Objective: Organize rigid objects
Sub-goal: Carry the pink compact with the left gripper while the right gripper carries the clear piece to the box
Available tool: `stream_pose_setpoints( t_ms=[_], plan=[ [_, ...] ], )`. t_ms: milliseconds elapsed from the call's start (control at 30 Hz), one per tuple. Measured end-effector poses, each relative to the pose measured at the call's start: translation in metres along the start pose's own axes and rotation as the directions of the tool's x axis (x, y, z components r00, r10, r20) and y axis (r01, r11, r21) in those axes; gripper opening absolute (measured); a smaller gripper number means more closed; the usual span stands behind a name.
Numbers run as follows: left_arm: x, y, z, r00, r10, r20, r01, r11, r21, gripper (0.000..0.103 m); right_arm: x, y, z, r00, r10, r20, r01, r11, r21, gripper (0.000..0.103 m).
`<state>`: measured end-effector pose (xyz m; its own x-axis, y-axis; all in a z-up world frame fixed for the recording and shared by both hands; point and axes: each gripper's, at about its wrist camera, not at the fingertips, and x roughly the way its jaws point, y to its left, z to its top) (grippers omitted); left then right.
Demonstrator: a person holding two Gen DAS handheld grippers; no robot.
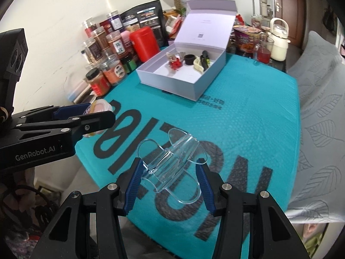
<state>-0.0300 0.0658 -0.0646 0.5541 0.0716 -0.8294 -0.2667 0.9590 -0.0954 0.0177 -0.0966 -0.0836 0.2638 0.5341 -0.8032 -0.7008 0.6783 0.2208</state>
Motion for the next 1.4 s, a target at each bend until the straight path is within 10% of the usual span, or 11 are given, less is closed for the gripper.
stream_pose_setpoints(
  t_ms=[1400],
  plan=[
    [0.086, 0.065, 0.155, 0.996, -0.092, 0.013, 0.09, 0.991, 0.095, 0.055, 0.08, -0.013, 0.157, 0.996, -0.063, 0.066, 0.063, 0.998, 0.007, 0.05]
  ],
)
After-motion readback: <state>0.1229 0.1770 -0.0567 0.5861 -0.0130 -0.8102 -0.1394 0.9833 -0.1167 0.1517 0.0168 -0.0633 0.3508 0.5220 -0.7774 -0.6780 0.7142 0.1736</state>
